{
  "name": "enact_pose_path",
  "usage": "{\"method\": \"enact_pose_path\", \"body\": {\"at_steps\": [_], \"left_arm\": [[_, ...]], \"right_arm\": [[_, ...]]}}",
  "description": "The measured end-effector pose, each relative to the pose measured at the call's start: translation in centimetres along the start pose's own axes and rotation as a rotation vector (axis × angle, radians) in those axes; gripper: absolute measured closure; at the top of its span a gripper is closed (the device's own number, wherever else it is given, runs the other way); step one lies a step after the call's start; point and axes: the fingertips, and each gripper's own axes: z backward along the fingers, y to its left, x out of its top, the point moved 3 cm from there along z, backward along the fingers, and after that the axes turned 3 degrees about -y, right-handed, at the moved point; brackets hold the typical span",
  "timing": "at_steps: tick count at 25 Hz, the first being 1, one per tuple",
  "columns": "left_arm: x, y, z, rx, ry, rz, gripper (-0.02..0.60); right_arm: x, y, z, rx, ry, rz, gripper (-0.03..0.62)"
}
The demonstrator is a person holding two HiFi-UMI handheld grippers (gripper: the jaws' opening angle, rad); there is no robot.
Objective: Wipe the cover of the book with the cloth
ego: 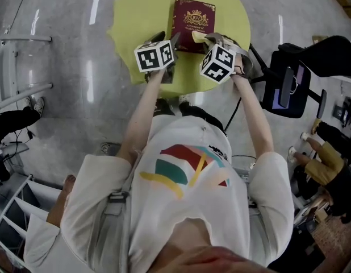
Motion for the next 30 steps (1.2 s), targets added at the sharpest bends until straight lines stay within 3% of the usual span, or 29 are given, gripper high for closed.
{"method": "enact_pose_path", "body": {"at_steps": [1,2,4,10,15,23,30], "left_arm": [[0.9,0.2,0.8,0.021,-0.027,-0.005,0.381],[1.7,0.5,1.5,0.048,-0.05,-0.011,0.523],[2.9,1.0,2.9,0.088,-0.09,-0.021,0.561],[4.8,2.5,7.1,0.136,-0.2,-0.03,0.566],[4.5,3.8,10.2,0.182,-0.241,-0.024,0.566],[1.7,6.1,12.4,0.251,-0.209,0.006,0.566],[1.2,6.4,12.6,0.243,-0.196,0.003,0.566]], "right_arm": [[0.6,-1.4,0.0,-0.018,-0.011,0.0,0.565],[1.2,-2.7,-0.1,-0.034,-0.018,0.005,0.565],[2.6,-5.3,-0.4,-0.06,-0.028,0.027,0.565],[6.3,-10.1,-3.2,-0.061,-0.021,0.108,0.566],[7.3,-11.6,-7.3,-0.069,0.038,0.06,0.565],[6.6,-11.4,-11.1,-0.061,0.114,0.066,0.565],[7.0,-10.5,-10.8,-0.035,0.119,0.086,0.566]]}}
